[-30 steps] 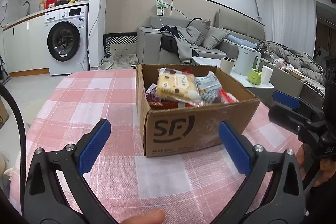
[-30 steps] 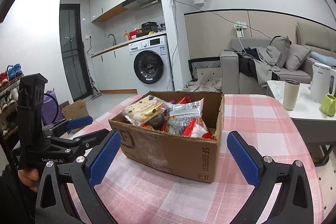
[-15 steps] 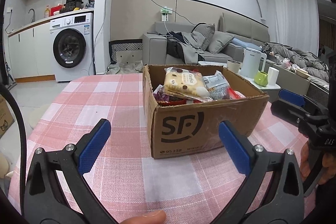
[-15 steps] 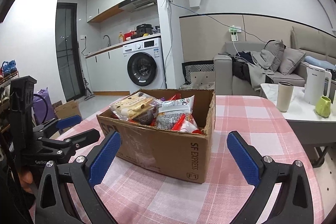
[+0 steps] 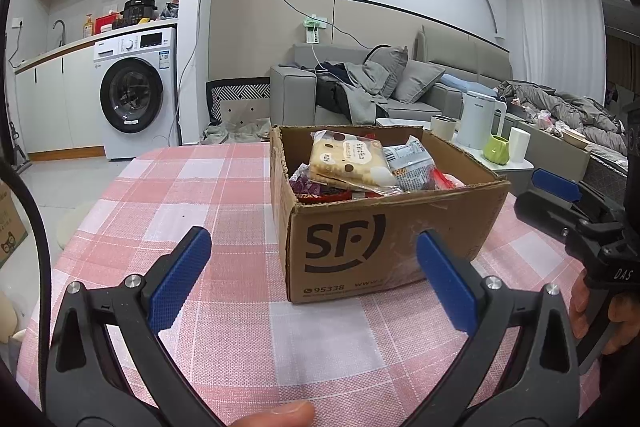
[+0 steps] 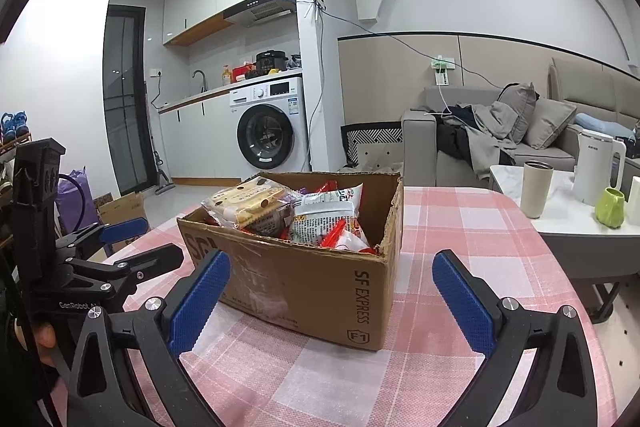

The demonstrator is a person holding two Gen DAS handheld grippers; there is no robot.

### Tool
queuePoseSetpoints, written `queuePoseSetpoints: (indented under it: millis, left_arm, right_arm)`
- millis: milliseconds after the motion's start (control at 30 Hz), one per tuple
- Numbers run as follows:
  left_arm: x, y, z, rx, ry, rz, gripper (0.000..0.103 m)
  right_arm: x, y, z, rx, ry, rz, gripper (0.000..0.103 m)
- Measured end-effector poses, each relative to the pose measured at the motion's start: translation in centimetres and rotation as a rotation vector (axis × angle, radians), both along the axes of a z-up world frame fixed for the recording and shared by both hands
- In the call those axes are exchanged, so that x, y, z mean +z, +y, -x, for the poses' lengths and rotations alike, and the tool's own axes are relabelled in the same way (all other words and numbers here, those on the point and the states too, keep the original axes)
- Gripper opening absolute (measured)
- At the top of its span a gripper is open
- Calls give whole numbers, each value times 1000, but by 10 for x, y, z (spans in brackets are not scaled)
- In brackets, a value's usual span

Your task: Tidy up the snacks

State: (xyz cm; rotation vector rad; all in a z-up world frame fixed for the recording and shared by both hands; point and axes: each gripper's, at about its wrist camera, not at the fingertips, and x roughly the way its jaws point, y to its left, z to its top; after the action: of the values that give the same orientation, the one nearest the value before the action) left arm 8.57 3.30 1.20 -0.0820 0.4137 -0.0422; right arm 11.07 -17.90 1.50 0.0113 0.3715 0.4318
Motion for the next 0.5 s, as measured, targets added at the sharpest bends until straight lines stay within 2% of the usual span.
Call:
queuePoseSetpoints:
  millis: [500]
  left_arm:
    - [-4, 7, -2, 3, 4, 11, 102]
  right_arm:
    - [2, 1, 4, -5, -13, -1, 103]
